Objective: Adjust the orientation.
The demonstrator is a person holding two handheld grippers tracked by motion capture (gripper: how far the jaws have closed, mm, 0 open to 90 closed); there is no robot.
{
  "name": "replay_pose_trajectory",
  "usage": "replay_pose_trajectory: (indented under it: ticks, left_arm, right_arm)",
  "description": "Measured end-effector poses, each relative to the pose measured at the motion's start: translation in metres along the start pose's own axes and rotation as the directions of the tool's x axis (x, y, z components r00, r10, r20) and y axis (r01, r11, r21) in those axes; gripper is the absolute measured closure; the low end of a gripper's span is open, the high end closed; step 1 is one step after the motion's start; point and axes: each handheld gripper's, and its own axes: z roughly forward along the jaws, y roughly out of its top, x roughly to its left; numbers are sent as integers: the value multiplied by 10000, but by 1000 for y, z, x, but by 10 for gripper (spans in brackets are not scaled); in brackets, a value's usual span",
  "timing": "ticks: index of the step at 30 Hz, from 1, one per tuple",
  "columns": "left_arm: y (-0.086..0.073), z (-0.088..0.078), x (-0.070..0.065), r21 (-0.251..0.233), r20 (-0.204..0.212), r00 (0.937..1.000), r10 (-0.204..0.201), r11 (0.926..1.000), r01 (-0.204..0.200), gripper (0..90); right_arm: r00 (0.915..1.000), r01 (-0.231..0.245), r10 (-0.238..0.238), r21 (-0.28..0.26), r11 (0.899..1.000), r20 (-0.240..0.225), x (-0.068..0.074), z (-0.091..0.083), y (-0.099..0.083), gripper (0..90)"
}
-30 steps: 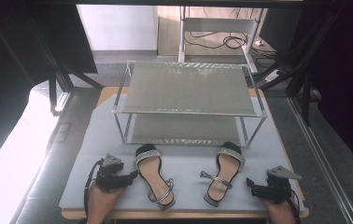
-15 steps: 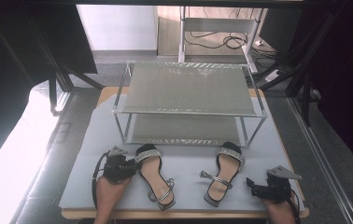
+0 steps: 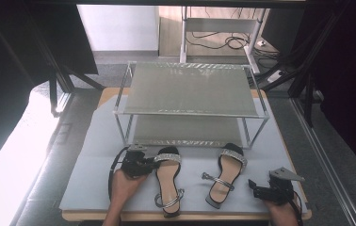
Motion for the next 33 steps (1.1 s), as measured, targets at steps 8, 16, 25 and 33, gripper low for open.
replay_pose_trajectory:
  ticks: [8,16,25,33]
  left_arm:
    - [12,12,0,37,-93,9997,224,9997,-224,709]
    - [21,22,-6,270,146,9984,555,9981,-559,696]
    - [15,9,2,-94,40,9997,-247,9996,247,433]
    - [16,16,-1,3,287,9992,-270,9996,270,513]
  right_arm:
    - [10000,-5,5,-18,10000,1,0,0,0,89]
    - [10000,-8,8,0,10000,-4,0,0,0,89]
    - [10000,11,-11,-36,10000,1,0,0,0,90]
    - [10000,11,-11,-40,10000,0,0,0,0,91]
